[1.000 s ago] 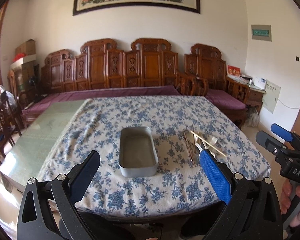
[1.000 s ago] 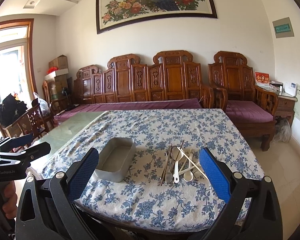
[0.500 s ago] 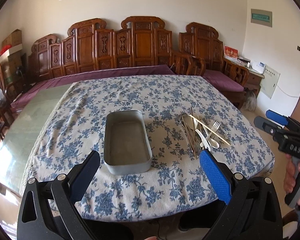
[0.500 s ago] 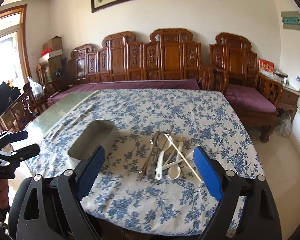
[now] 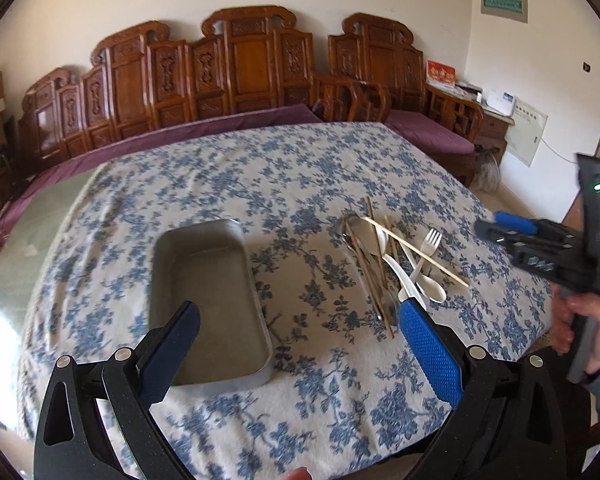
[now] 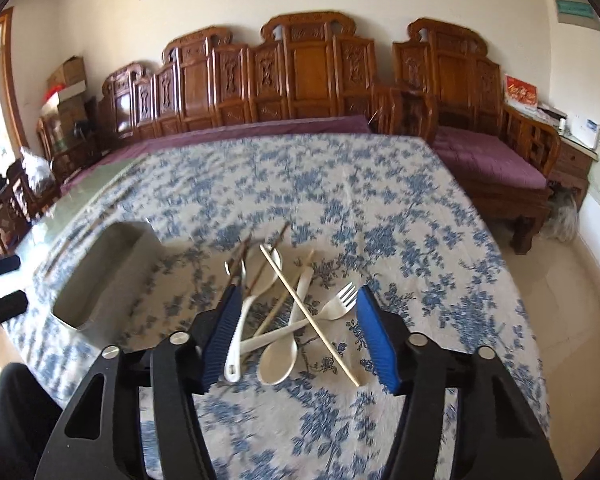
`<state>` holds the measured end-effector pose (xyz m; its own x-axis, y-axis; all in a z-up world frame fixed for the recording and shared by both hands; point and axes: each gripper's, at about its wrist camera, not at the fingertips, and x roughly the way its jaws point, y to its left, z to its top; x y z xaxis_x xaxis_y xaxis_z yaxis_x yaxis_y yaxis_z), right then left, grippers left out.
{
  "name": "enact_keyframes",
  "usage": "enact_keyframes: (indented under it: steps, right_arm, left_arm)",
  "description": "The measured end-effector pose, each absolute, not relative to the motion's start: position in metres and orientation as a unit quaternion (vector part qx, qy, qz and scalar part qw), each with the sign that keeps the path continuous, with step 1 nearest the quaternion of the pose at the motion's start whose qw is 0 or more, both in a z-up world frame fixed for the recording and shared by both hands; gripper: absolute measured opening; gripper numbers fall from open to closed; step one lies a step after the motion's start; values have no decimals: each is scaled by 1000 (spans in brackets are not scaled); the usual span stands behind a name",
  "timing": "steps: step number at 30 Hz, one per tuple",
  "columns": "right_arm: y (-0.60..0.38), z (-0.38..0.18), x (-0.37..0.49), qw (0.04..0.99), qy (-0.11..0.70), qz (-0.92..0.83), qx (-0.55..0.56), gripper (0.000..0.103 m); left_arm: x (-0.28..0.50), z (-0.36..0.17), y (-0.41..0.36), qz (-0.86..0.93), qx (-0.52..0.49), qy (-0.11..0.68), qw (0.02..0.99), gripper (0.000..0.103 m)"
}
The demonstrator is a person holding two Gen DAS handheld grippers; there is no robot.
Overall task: Organize utensils
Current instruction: 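Grasp a wooden chopstick from the utensil pile with the left tool while the right tool reaches the pile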
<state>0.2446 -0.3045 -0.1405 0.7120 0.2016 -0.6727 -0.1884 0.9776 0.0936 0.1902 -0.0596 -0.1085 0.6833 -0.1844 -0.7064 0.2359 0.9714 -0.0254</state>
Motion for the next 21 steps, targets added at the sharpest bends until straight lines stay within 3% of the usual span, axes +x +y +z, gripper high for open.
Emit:
enact_keyframes:
  steps: [4, 10, 15, 21]
  right_arm:
    - [-297, -170, 268, 913, 388, 126, 11, 47]
    - [-286, -198, 287, 907, 398, 135, 25, 46]
    - [-294, -204, 292, 910, 394, 125, 28, 46]
    - [-313, -214, 301, 907, 405, 111, 33, 44]
  left_arm:
    - [205, -122, -71, -132, 32, 395, 909, 97]
    - [223, -140, -80, -140, 25, 412, 900, 93]
    - [245, -163, -91, -158, 16, 439, 884, 70]
    - [276, -187, -118, -180, 10, 468, 865, 53]
